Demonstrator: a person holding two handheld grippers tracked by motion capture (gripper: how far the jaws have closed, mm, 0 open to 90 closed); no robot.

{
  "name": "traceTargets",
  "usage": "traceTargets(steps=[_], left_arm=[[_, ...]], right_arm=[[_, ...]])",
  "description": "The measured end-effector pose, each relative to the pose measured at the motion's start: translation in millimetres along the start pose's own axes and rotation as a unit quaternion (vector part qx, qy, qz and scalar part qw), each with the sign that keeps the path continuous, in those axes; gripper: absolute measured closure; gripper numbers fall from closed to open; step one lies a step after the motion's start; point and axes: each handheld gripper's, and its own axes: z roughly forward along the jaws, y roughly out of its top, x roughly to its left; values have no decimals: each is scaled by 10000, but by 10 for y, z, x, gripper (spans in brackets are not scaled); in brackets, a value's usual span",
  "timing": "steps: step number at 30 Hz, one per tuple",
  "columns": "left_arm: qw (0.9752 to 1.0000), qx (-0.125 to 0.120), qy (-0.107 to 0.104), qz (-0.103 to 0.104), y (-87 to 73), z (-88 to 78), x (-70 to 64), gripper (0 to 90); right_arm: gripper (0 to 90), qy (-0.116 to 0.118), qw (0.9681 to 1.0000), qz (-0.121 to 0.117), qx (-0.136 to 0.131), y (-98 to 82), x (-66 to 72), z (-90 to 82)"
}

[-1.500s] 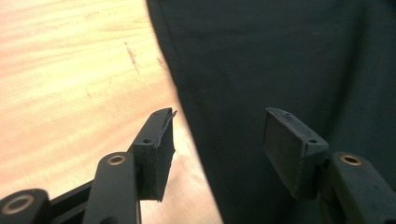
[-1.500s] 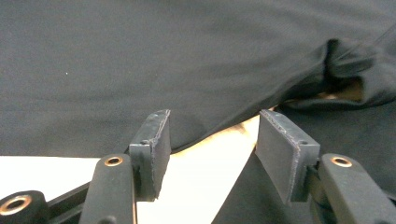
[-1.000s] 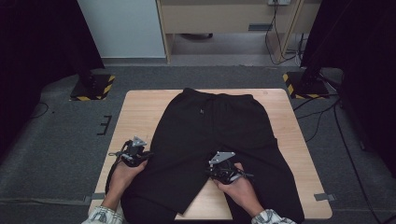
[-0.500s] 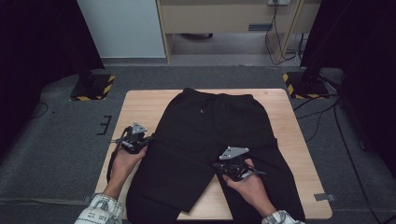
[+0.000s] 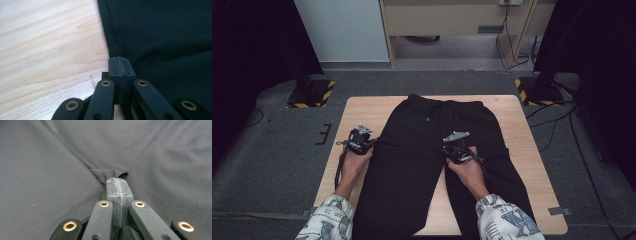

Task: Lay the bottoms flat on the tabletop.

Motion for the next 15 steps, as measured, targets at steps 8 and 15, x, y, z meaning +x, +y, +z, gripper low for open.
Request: traceTargets(steps=[8,15], left_arm=[[9997,-214,-104,-65,-32,-94,-24,743],[9993,-334,-180,-64,-328,-541,-210,586]], right_arm=[[658,34,9999,101,-7,-20,5,56],[377,97,9996,-103,-259,-120,205,-308]])
